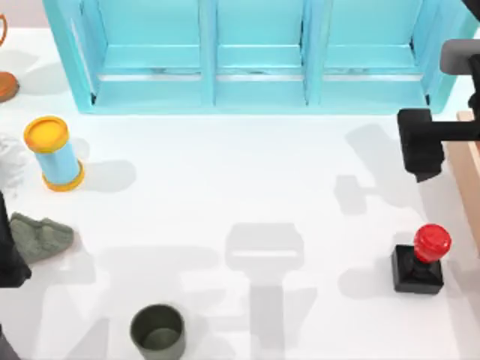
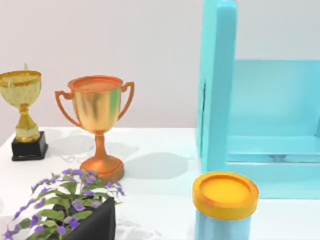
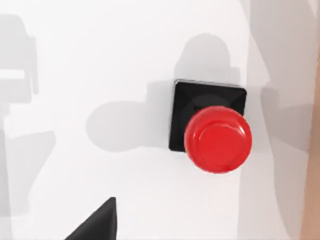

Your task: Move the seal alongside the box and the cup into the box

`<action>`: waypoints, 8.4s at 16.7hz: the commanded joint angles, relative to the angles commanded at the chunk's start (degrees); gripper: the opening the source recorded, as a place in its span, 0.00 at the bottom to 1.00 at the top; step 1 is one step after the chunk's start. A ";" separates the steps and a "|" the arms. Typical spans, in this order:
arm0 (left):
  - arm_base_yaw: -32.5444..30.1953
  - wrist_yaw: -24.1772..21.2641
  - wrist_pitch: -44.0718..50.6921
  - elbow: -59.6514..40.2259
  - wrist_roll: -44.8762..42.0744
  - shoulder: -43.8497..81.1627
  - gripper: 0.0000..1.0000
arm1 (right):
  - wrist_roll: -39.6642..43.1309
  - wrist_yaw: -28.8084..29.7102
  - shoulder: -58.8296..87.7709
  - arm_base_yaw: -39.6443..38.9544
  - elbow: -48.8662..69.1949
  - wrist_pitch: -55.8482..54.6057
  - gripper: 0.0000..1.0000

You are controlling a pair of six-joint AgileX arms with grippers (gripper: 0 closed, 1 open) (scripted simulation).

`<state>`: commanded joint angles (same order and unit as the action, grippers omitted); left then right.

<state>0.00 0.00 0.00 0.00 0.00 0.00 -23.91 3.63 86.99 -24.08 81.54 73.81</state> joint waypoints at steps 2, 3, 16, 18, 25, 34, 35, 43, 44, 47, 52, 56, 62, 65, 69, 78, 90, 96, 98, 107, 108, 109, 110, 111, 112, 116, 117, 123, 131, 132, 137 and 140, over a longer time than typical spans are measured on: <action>0.00 0.00 0.00 0.00 0.00 0.00 1.00 | -0.75 -0.06 0.69 -0.63 0.59 0.05 1.00; 0.00 0.00 0.00 0.00 0.00 0.00 1.00 | -1.96 -0.15 1.83 -1.70 1.56 0.14 1.00; 0.00 0.00 0.00 0.00 0.00 0.00 1.00 | -36.65 -3.12 36.28 -35.45 30.75 3.83 1.00; 0.00 0.00 0.00 0.00 0.00 0.00 1.00 | -39.82 -3.41 39.59 -38.53 33.56 4.28 1.00; 0.00 0.00 0.00 0.00 0.00 0.00 1.00 | -40.75 -3.50 40.70 -39.42 33.38 3.36 1.00; 0.00 0.00 0.00 0.00 0.00 0.00 1.00 | -41.05 -3.49 43.04 -39.72 20.07 -12.32 1.00; 0.00 0.00 0.00 0.00 0.00 0.00 1.00 | -41.05 -3.49 43.04 -39.72 20.07 -12.32 1.00; 0.00 0.00 0.00 0.00 0.00 0.00 1.00 | -41.05 -3.49 43.04 -39.72 20.07 -12.32 0.55; 0.00 0.00 0.00 0.00 0.00 0.00 1.00 | -41.05 -3.49 43.04 -39.72 20.07 -12.32 0.47; 0.00 0.00 0.00 0.00 0.00 0.00 1.00 | -41.05 -3.49 43.04 -39.72 20.07 -12.32 0.25; 0.00 0.00 0.00 0.00 0.00 0.00 1.00 | -41.05 -3.49 43.04 -39.72 20.07 -12.32 0.00; 0.00 0.00 0.00 0.00 0.00 0.00 1.00 | -41.05 -3.49 43.04 -39.72 20.07 -12.32 0.00; 0.00 0.00 0.00 0.00 0.00 0.00 1.00 | -40.21 -3.59 40.72 -38.73 18.58 -11.06 0.00; 0.00 0.00 0.00 0.00 0.00 0.00 1.00 | -38.09 -3.75 33.13 -36.55 14.81 -7.90 0.00; 0.00 0.00 0.00 0.00 0.00 0.00 1.00 | -34.84 -3.68 21.83 -33.61 9.24 -2.66 0.00; 0.00 0.00 0.00 0.00 0.00 0.00 1.00 | -32.09 -3.59 19.09 -31.15 7.22 -1.15 0.00; 0.00 0.00 0.00 0.00 0.00 0.00 1.00 | 15.31 -2.17 7.00 16.23 -6.76 -3.35 0.00; 0.00 0.00 0.00 0.00 0.00 0.00 1.00 | 43.91 -1.32 -2.07 44.45 -16.70 -6.61 0.00; 0.00 0.00 0.00 0.00 0.00 0.00 1.00 | 49.28 -1.27 -4.36 49.80 -19.21 -7.57 0.00; 0.00 0.00 0.00 0.00 0.00 0.00 1.00 | 52.79 -1.69 -5.53 53.01 -20.60 -8.94 0.00; 0.00 0.00 0.00 0.00 0.00 0.00 1.00 | 52.90 -2.45 -5.30 52.91 -20.07 -10.23 0.00; 0.00 0.00 0.00 0.00 0.00 0.00 1.00 | 53.01 -3.40 -5.12 52.82 -19.48 -12.02 0.00; 0.00 0.00 0.00 0.00 0.00 0.00 1.00 | 53.14 -4.43 -5.05 52.78 -18.87 -14.42 0.00; 0.00 0.00 0.00 0.00 0.00 0.00 1.00 | 53.28 -5.46 -5.05 52.80 -18.31 -17.29 0.00; 0.00 0.00 0.00 0.00 0.00 0.00 1.00 | 53.47 -6.36 -4.96 52.94 -17.86 -20.23 0.00; 0.00 0.00 0.00 0.00 0.00 0.00 1.00 | 53.79 -7.32 -4.37 53.54 -19.23 -26.61 0.00; 0.00 0.00 0.00 0.00 0.00 0.00 1.00 | 53.66 -6.79 -4.14 53.55 -20.53 -26.83 0.00; 0.00 0.00 0.00 0.00 0.00 0.00 1.00 | 51.52 -1.62 -2.51 51.97 -32.46 -23.83 0.00; 0.00 0.00 0.00 0.00 0.00 0.00 1.00 | 51.19 -1.14 -2.43 51.75 -33.21 -23.89 0.23; 0.00 0.00 0.00 0.00 0.00 0.00 1.00 | 51.19 -1.14 -2.43 51.75 -33.21 -23.89 0.30; 0.00 0.00 0.00 0.00 0.00 0.00 1.00 | 51.19 -1.14 -2.43 51.75 -33.21 -23.89 0.68; 0.00 0.00 0.00 0.00 0.00 0.00 1.00 | 51.19 -1.14 -2.43 51.75 -33.21 -23.89 0.90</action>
<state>0.00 0.00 0.00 0.00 0.00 0.00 27.28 2.49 84.55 27.66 48.33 49.92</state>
